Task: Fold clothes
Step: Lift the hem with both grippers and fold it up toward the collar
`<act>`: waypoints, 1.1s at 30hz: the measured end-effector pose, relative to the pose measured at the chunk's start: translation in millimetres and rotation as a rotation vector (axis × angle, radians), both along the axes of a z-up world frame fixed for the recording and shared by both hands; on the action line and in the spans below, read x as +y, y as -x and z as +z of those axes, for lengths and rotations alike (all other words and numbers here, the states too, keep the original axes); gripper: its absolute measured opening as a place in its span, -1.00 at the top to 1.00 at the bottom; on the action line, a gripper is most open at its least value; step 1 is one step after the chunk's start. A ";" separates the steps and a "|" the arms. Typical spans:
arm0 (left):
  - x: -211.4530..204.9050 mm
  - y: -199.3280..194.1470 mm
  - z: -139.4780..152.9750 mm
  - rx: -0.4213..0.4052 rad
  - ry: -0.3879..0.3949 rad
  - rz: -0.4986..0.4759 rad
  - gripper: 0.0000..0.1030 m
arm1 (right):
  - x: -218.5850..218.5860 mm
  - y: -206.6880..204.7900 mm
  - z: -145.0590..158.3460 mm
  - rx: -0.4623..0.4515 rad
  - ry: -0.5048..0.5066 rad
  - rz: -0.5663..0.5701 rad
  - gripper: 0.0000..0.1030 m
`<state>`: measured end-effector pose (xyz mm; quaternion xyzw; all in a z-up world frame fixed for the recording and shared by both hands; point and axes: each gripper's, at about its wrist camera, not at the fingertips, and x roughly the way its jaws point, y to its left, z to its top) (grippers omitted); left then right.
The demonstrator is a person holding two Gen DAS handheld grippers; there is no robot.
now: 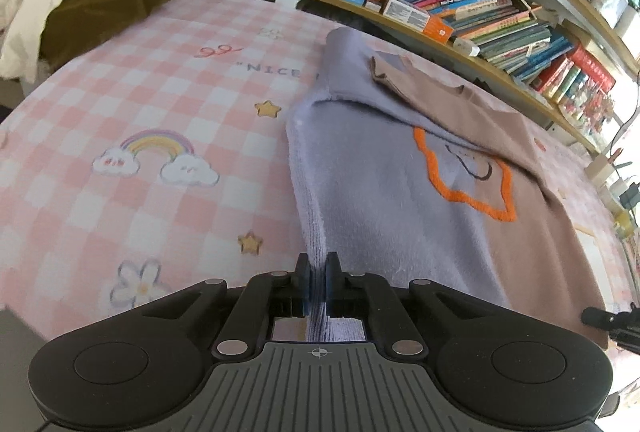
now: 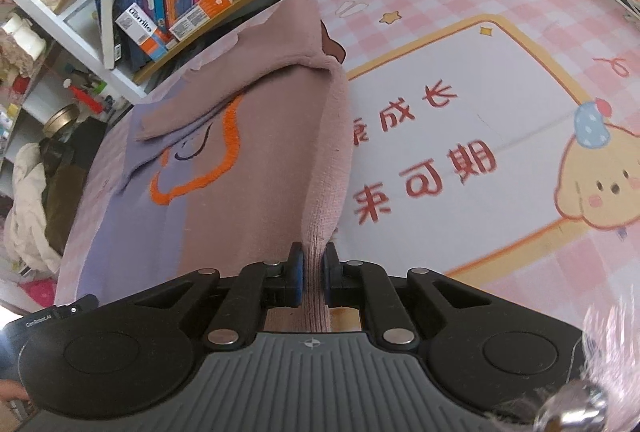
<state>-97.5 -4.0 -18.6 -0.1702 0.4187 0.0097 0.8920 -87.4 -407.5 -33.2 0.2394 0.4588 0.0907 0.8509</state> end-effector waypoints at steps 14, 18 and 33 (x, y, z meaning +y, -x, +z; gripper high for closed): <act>-4.6 57.1 -1.2 0.030 0.018 0.036 0.89 | -20.8 50.3 -4.0 0.054 -0.043 0.060 0.84; -5.7 64.7 -2.2 0.050 0.034 0.035 0.89 | -28.8 57.1 -8.7 0.090 -0.074 0.052 0.84; 0.9 17.1 44.1 -0.141 0.224 0.066 0.89 | -31.5 19.5 55.7 -0.116 -0.167 0.028 0.84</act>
